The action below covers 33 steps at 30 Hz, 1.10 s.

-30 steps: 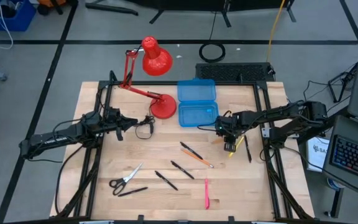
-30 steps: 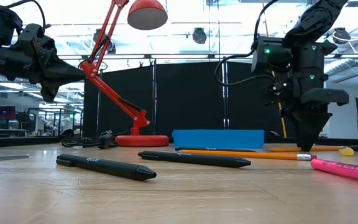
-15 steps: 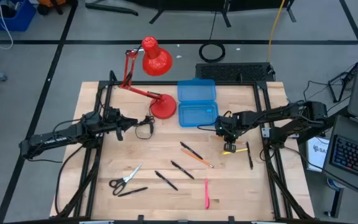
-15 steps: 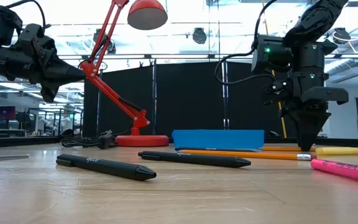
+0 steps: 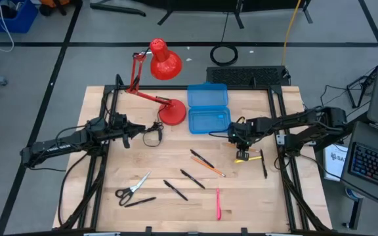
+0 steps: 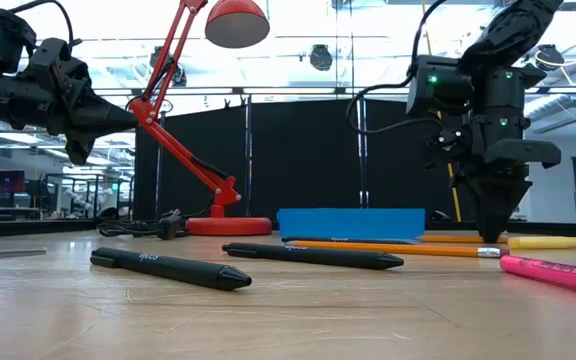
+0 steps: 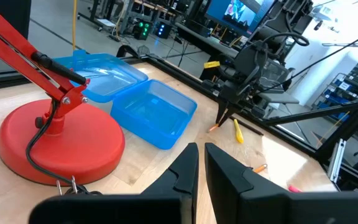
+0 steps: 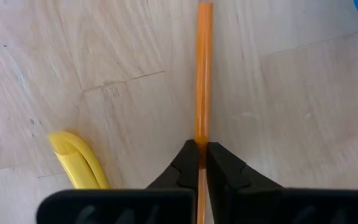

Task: Pick & place school supplies into a supply box
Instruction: Put the orange pencil into the blue supply box

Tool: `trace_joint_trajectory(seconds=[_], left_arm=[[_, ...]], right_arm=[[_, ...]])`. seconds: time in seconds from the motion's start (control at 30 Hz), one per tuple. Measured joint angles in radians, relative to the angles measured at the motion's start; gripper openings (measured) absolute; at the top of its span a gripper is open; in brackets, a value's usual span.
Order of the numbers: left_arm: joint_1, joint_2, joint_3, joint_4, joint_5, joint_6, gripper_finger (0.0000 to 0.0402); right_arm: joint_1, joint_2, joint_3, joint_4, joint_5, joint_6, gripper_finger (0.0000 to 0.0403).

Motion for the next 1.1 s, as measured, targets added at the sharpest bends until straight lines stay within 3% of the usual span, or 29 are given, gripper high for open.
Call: trace_joint_trajectory(seconds=[0.53,1.1], left_arm=[[0.000,0.000,0.000,0.000,0.000,0.000,0.0031],[0.000,0.000,0.000,0.000,0.000,0.000,0.0031]], right_arm=[[0.000,-0.024,-0.001,0.029,0.002,0.007,0.0000],[0.000,-0.026,0.001,0.197,0.003,-0.026,0.0000]])
